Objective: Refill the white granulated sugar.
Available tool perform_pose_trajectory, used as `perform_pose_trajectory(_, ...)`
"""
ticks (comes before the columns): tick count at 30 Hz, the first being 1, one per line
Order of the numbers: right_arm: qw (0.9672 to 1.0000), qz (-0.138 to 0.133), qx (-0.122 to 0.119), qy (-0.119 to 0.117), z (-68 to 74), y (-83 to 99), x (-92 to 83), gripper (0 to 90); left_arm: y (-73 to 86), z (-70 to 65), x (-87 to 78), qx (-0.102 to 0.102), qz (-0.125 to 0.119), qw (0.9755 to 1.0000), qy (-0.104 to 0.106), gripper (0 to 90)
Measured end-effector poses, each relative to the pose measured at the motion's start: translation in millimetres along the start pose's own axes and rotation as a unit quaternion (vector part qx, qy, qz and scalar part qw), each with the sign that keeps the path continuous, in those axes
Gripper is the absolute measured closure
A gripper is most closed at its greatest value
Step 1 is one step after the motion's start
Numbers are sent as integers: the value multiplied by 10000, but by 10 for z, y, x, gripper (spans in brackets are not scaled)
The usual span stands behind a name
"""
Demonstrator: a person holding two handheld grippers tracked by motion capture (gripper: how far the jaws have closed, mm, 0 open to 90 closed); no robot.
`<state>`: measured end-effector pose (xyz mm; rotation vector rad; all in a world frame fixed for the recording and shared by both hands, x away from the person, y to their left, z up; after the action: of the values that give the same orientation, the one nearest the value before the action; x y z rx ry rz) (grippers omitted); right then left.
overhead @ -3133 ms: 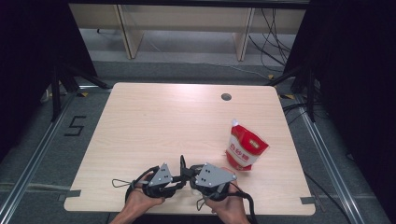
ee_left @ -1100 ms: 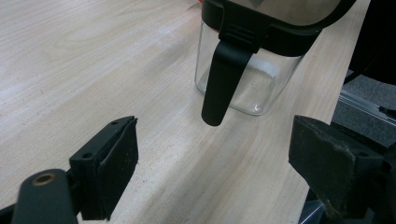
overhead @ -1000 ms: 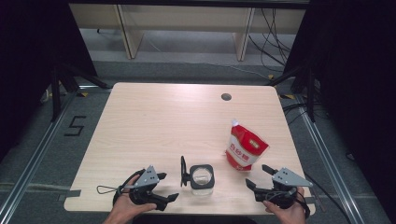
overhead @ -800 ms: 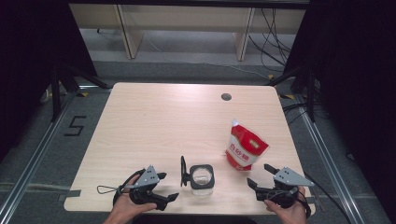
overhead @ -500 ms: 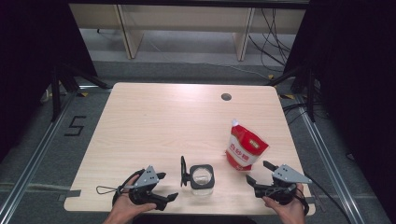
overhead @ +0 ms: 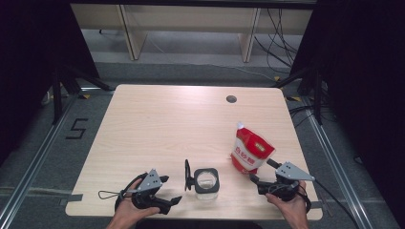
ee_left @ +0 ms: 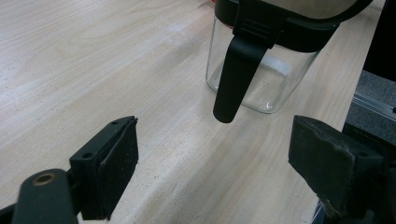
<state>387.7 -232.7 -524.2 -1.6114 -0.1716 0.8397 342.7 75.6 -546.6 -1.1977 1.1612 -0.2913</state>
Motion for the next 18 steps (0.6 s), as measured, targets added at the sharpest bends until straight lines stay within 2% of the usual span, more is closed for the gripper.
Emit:
perform_pose_trajectory(1,9999,27,98,36,3,1,7,158,-4,-11,2,-39,-27,10000,21,156)
perform_pose_trajectory(3,10000,-14,-50,-2,-22,-14,54,158,0,-9,0,-11,-3,10000,-1,156)
perform_pose_trajectory(4,9999,-14,110,-9,-3,-9,71,158,1,-10,-1,-9,6,10000,-5,156)
perform_pose_trajectory(5,10000,-32,-31,-68,-23,-14,103,158,6,-17,-1,-73,16,10000,-12,156)
perform_pose_trajectory(6,10000,-37,-62,-37,-43,-9,145,158,6,-16,-2,-74,17,10000,-30,157)
perform_pose_trajectory(7,9999,11,103,6,-23,1,144,158,3,-12,0,-21,10,10000,-20,157)
perform_pose_trajectory(8,9999,11,103,6,-23,1,144,158,3,-12,0,-21,10,10000,-20,157)
perform_pose_trajectory(9,9998,-98,-149,-54,-58,-22,200,158,2,-7,1,10,8,10000,-24,157)
perform_pose_trajectory(10,9999,-78,-12,-112,-36,-21,210,158,6,-2,1,23,20,10000,-23,157)
perform_pose_trajectory(11,9999,-78,-12,-112,-36,-21,210,158,6,-2,1,23,20,10000,-23,158)
perform_pose_trajectory(12,9999,-73,-50,-94,-40,-20,244,158,2,-6,7,-22,-9,10000,-18,158)
perform_pose_trajectory(13,9999,-64,-107,-57,-52,-19,257,158,6,-21,13,-163,-30,9999,-20,158)
perform_pose_trajectory(16,9997,-137,-161,-84,-64,-27,317,158,6,-18,10,-170,-35,9998,-29,158)
perform_pose_trajectory(18,9998,-77,-160,-77,-71,-19,324,158,12,-7,0,-129,13,9999,-56,159)
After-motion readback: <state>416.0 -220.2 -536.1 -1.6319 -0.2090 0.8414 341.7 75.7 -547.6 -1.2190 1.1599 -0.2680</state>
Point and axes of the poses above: each handheld gripper's, and its own axes: x roughly forward along the jaws, y roughly out of its underside, z roughly to its left, the point moved 9 cm from there along x, roughly forward along the jaws
